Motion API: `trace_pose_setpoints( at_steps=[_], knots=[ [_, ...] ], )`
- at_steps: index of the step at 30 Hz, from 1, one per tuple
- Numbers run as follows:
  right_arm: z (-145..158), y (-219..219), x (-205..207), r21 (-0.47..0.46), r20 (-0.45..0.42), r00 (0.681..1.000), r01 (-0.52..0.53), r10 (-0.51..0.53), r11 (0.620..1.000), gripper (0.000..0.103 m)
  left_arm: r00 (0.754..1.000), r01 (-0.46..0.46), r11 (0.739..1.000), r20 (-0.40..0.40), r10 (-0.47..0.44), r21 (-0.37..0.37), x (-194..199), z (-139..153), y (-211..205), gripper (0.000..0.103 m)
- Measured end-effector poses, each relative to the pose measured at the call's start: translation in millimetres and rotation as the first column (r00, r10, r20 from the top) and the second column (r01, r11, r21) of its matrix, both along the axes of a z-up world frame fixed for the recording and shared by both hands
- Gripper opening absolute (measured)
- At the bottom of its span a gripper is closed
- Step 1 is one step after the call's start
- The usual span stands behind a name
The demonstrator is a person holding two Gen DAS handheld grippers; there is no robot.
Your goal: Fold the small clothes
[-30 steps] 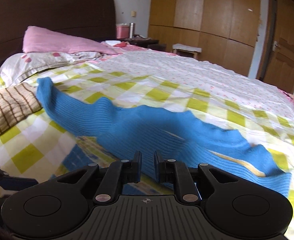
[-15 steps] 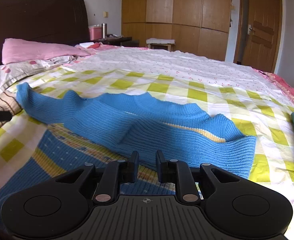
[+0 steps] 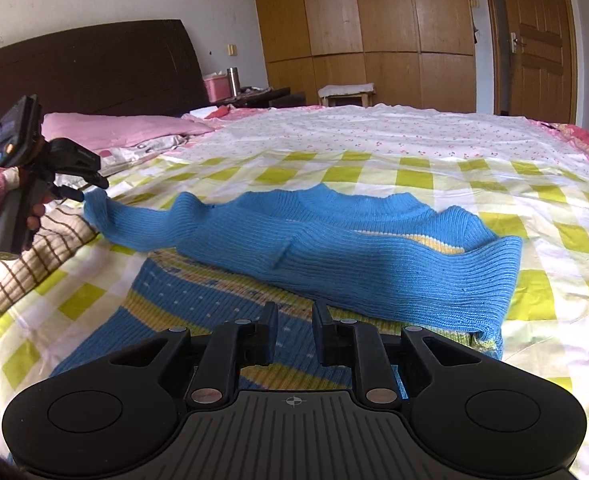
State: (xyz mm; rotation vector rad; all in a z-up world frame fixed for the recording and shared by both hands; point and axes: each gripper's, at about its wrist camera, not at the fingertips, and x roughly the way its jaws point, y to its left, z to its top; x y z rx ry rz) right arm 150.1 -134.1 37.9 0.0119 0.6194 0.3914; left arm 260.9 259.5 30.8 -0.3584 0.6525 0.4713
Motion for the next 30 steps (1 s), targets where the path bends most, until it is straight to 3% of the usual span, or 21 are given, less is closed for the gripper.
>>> trace_pose_setpoints(
  at_steps=[5,9,12,15,19,21,23,25,28,30],
  knots=[
    [2.0,-2.3,1.3,0.017,0.004,1.000,-0.006,0.006,1.000,0.019,0.997,-0.067,0.997,-0.045,0.069,0.042,14.8,-11.1,-6.6,0.051],
    [5.2,-6.4,1.2,0.032,0.010,1.000,0.005,-0.006,0.999,0.019,0.993,-0.093,0.994,-0.063,0.096,0.049,15.7,-14.8,-3.1,0.018],
    [10.5,-9.1,1.5,0.050,0.020,1.000,0.014,-0.015,0.999,0.019,0.996,-0.086,0.996,-0.034,0.087,0.032,7.6,-7.6,-2.0,0.015],
    [14.6,-12.4,1.0,0.069,0.025,0.999,0.025,-0.027,0.997,0.019,0.999,-0.041,0.999,0.025,0.041,0.009,-0.1,7.9,-8.0,0.014],
    [21.0,-17.2,1.2,0.101,0.029,0.999,0.041,-0.044,0.994,0.019,0.981,0.148,0.989,0.129,-0.145,-0.015,-8.3,37.4,-45.0,0.014],
    [23.9,-19.6,1.9,0.114,0.030,0.998,0.052,-0.056,0.992,0.019,0.948,0.274,0.962,0.174,-0.267,-0.018,-12.7,50.7,-76.2,0.014],
    [26.3,-22.8,1.5,0.120,0.034,0.997,0.065,-0.069,0.991,0.019,0.898,0.400,0.917,0.202,-0.390,-0.009,-18.8,58.7,-110.9,0.014],
    [27.7,-26.2,1.3,0.118,0.039,0.996,0.079,-0.084,0.990,0.019,0.831,0.527,0.850,0.206,-0.516,0.000,-27.1,60.9,-150.2,0.014],
    [28.1,-33.4,2.7,0.106,0.040,0.993,0.103,-0.108,0.989,0.019,0.742,0.653,0.755,0.151,-0.653,0.052,-41.4,52.2,-203.7,0.015],
    [27.0,-38.4,4.9,0.096,0.031,0.992,0.117,-0.121,0.988,0.019,0.705,0.698,0.711,0.089,-0.703,0.083,-48.5,40.4,-229.8,0.017]
  ],
)
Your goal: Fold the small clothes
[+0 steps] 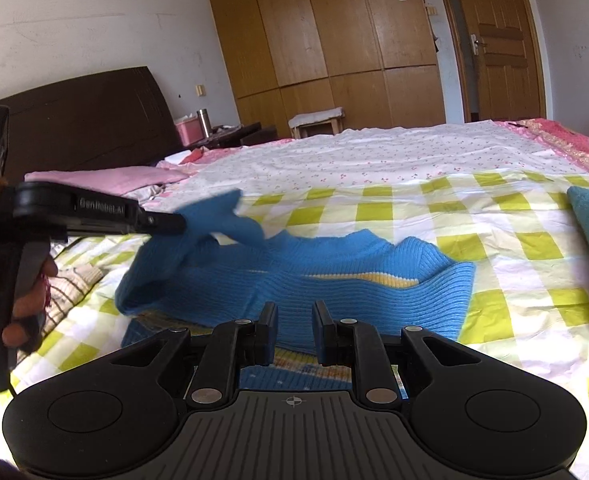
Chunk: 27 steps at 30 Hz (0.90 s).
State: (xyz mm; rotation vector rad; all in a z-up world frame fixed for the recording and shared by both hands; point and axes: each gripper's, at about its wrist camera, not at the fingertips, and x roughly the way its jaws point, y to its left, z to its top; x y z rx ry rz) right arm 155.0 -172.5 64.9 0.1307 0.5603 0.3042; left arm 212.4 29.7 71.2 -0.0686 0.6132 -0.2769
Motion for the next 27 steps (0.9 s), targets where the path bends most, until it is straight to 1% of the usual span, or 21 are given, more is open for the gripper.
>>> trace_pose_setpoints(
  at_steps=[2,3,6,9,12,14,17,20,22,24,27],
  knots=[
    [-1.6,-5.0,1.4,-0.002,-0.008,1.000,0.011,-0.011,1.000,0.019,0.999,0.026,0.998,-0.033,-0.024,0.055,-6.1,-11.6,-15.3,0.021],
    [-2.5,-7.6,2.3,-0.001,-0.017,1.000,0.014,-0.014,1.000,0.019,0.998,0.028,0.997,-0.051,-0.024,0.066,-8.9,-16.3,-18.5,0.024],
    [-5.1,-14.2,4.2,0.016,-0.042,0.999,0.018,-0.017,1.000,0.020,0.997,0.011,0.998,-0.080,-0.006,0.062,-24.8,-23.8,-12.8,0.027],
    [-9.9,-19.1,7.2,0.047,-0.079,0.997,0.026,-0.022,0.999,0.020,0.997,-0.017,0.997,-0.078,0.023,0.075,-47.2,-27.3,0.8,0.030],
    [-17.5,-26.6,11.5,0.094,-0.135,0.990,0.050,-0.037,0.994,0.020,0.997,-0.051,0.994,-0.055,0.056,0.093,-60.8,-29.0,18.4,0.031],
    [-20.5,-31.9,16.9,0.130,-0.166,0.985,0.073,-0.051,0.989,0.023,0.997,-0.068,0.994,-0.042,0.072,0.084,-66.1,-32.2,28.7,0.033],
    [-23.7,-37.7,29.3,0.184,-0.203,0.976,0.113,-0.075,0.976,0.029,0.995,-0.085,0.995,-0.045,0.087,0.043,-67.1,-41.6,43.0,0.035],
    [-28.6,-38.7,45.2,0.225,-0.249,0.964,0.148,-0.089,0.963,0.030,0.995,-0.086,0.996,-0.046,0.086,0.021,-63.6,-52.7,50.8,0.035],
    [-34.1,-37.4,56.2,0.255,-0.284,0.954,0.171,-0.095,0.952,0.031,0.996,-0.081,0.997,-0.033,0.081,0.010,-61.3,-56.8,55.5,0.035],
    [-39.1,-34.2,67.8,0.274,-0.308,0.947,0.179,-0.090,0.945,0.032,0.997,-0.081,0.997,-0.015,0.081,-0.005,-60.4,-59.5,60.0,0.035],
    [-45.9,-25.3,80.4,0.273,-0.330,0.940,0.183,-0.087,0.944,0.032,0.997,-0.083,0.996,-0.008,0.082,-0.042,-59.6,-64.0,68.9,0.036]
  ],
)
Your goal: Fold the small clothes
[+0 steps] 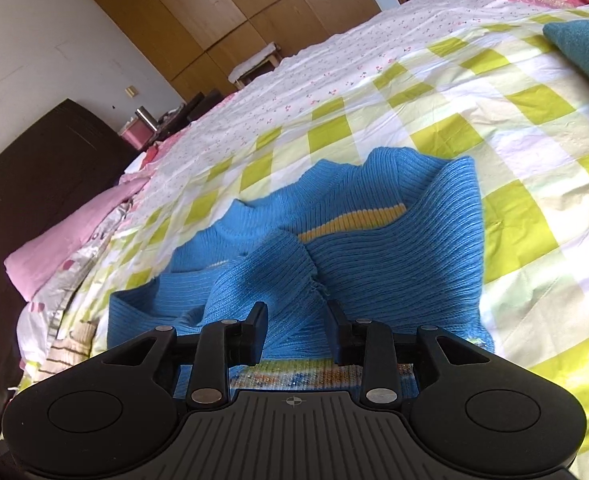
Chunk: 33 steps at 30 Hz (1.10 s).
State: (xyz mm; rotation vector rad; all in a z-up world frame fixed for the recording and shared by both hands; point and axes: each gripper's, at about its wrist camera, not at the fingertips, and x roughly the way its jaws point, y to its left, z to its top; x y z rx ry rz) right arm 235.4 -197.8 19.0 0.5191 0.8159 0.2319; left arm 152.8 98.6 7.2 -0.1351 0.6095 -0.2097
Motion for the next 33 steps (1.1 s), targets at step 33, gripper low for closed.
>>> trace_pose_setpoints(
  at_steps=[33],
  knots=[
    [88.5,-42.7,7.8,0.138,0.236,0.955,0.148,-0.178,0.979,0.008,0.998,0.034,0.999,0.046,-0.035,0.030,36.8,-0.9,-33.3,0.046]
  ],
)
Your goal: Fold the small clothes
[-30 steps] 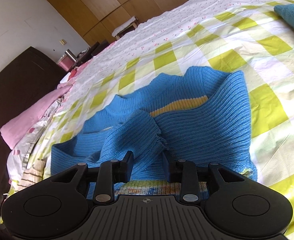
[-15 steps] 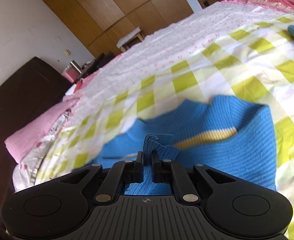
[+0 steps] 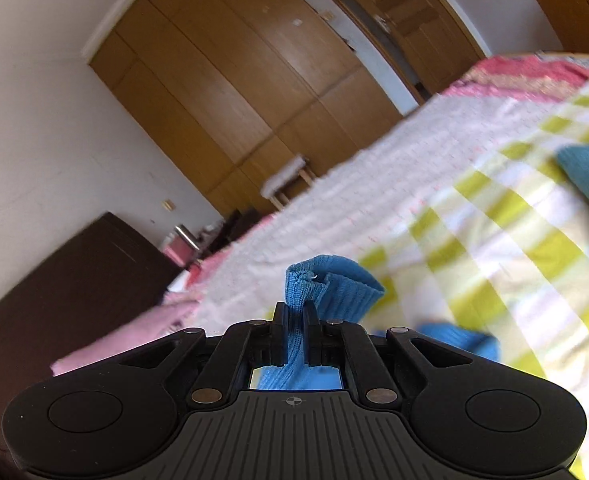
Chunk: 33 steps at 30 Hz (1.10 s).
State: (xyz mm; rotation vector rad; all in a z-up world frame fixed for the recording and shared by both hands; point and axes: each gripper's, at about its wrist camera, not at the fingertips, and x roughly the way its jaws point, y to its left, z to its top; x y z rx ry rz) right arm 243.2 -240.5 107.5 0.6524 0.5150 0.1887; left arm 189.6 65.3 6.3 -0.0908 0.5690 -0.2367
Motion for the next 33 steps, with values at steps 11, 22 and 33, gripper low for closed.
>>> trace_pose_setpoints(
  at_steps=[11,22,33],
  knots=[
    [-103.3,-17.3,-16.3,-0.070,-0.264,0.963,0.035,-0.052,0.997,0.012,0.991,-0.091,0.993,-0.090,0.098,0.080,7.2,-21.4,14.3,0.046],
    [-82.5,-10.5,-36.4,-0.093,-0.201,0.979,0.020,-0.039,0.995,0.008,0.988,-0.140,0.989,-0.064,0.143,0.053,1.7,-16.4,23.0,0.046],
    [-76.5,-14.1,-46.0,-0.181,-0.213,0.972,0.062,-0.100,0.982,0.016,0.990,-0.124,0.992,-0.069,0.125,0.014,-17.5,-6.5,37.7,0.046]
  ],
)
